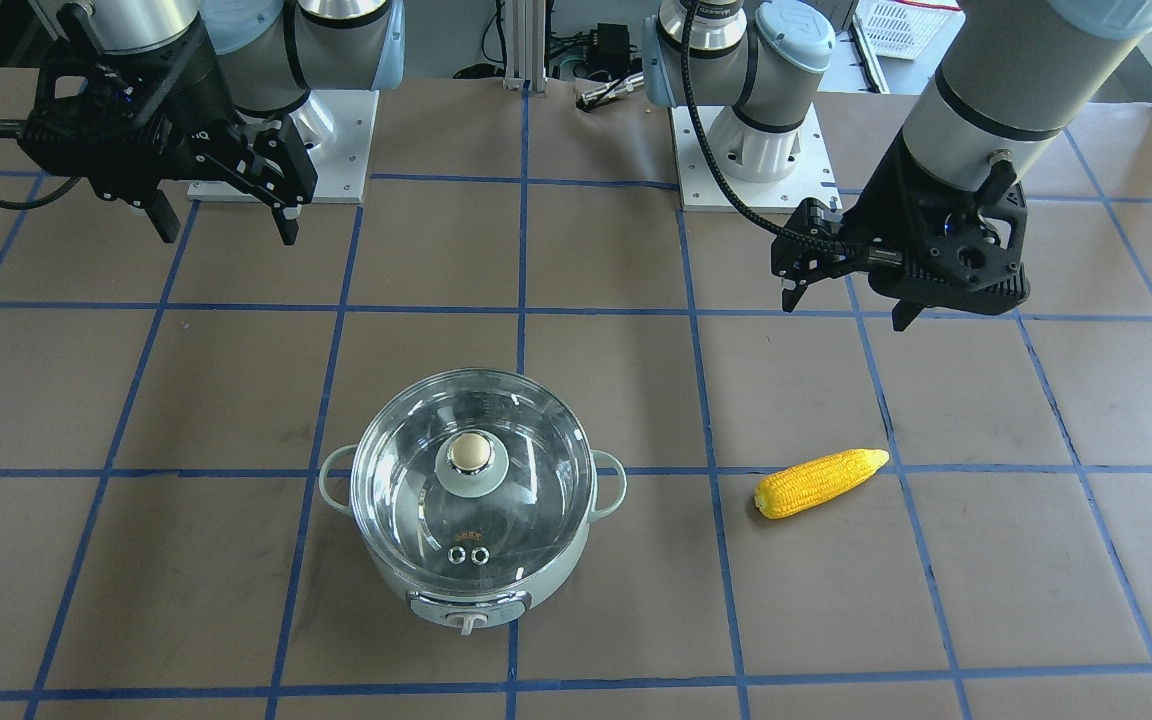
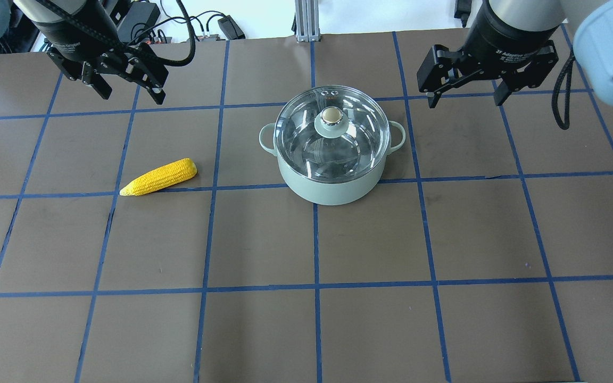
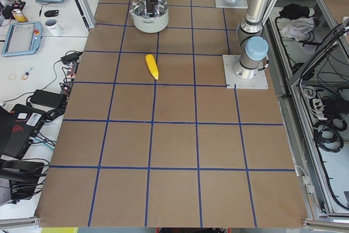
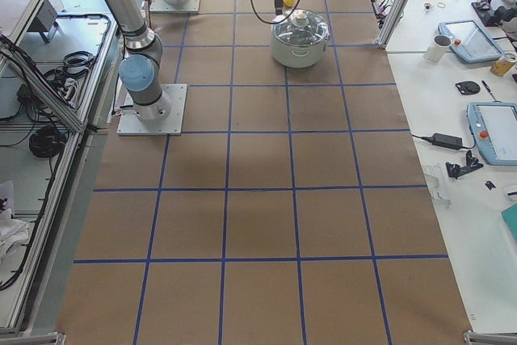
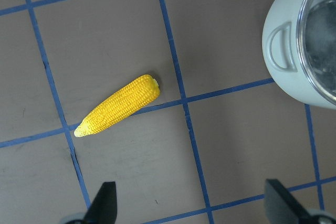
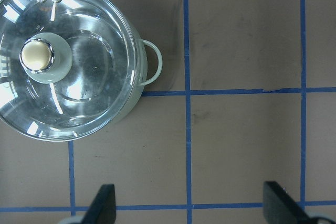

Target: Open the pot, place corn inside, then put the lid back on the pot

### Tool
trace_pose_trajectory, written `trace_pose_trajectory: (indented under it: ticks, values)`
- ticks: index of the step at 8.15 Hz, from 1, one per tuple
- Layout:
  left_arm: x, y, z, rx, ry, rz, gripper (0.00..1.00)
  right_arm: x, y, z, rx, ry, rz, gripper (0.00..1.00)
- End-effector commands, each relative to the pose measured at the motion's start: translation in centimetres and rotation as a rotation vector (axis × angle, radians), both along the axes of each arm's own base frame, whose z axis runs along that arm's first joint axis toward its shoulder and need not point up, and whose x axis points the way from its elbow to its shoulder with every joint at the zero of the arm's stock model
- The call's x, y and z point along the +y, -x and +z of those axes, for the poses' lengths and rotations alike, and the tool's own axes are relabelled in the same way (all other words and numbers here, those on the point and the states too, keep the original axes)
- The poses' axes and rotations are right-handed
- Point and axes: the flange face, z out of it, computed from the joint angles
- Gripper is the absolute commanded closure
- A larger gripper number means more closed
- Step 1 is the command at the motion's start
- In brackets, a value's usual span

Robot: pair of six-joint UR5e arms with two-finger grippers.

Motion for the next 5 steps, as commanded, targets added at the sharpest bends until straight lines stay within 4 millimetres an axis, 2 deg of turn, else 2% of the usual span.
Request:
trace_pose_trajectory:
  ticks: [1, 3, 4, 5]
  values:
    - [-0.6, -1.9, -0.2, -0.001, 0.026, -0.171, 0.0, 0.0, -0.1, 0.0, 0.0, 0.0, 0.003, 0.0]
    - [-1.6, -2.3, 0.4, -0.011, 0.109, -0.272, 0.0, 0.0, -0.1, -0.1, 0.0, -0.001, 0.004, 0.0]
    - [-2.4, -2.6, -0.5, -0.018, 0.121, -0.406, 0.0, 0.0, -0.1, -0.1, 0.0, -0.001, 0.003, 0.0]
    - [-3.5, -4.5, -1.8, -0.016, 0.105, -0.482, 0.0, -0.1, 0.1, -0.1, 0.003, -0.001, 0.001, 0.0]
